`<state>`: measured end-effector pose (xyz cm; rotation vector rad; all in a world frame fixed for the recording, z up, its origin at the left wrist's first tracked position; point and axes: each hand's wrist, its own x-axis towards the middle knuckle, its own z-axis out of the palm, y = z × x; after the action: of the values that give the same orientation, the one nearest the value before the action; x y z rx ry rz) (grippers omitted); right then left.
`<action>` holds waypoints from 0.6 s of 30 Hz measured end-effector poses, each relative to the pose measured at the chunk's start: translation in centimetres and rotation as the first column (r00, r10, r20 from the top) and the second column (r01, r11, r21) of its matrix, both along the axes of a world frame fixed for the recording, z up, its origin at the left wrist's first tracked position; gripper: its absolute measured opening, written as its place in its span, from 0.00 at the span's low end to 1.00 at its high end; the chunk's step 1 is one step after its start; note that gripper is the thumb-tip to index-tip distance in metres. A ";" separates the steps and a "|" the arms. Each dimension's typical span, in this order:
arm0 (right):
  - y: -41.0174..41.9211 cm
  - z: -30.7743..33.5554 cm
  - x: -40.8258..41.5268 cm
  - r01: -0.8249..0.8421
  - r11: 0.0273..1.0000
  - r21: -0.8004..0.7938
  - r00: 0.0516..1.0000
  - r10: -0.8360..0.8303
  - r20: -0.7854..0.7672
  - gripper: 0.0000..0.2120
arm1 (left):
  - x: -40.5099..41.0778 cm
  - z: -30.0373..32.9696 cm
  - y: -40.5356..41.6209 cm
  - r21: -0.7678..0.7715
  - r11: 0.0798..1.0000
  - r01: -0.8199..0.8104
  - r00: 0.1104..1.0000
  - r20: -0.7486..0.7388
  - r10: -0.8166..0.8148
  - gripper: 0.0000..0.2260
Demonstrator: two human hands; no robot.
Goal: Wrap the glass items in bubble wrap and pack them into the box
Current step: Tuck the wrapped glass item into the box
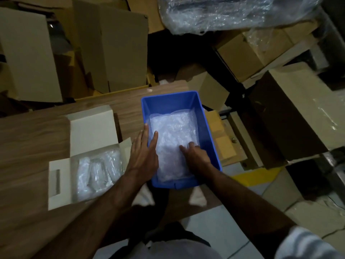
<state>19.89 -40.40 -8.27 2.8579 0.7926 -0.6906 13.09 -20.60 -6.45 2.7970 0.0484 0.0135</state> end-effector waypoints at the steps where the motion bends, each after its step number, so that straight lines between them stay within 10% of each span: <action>1: 0.0 -0.1 0.2 -0.020 1.000 0.024 1.000 0.020 0.000 0.22 | 0.0 0.0 -0.1 0.004 1.000 -0.001 1.000 -0.005 0.001 0.35; 18: -2.3 1.0 0.4 -0.096 0.913 0.396 0.946 -0.040 0.321 0.16 | 0.0 0.9 -0.3 0.012 1.000 -0.004 0.999 -0.048 0.005 0.35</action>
<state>20.27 -42.73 -7.29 3.1874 1.0216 -0.0351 13.05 -20.87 -5.60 2.8092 0.0665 -0.0525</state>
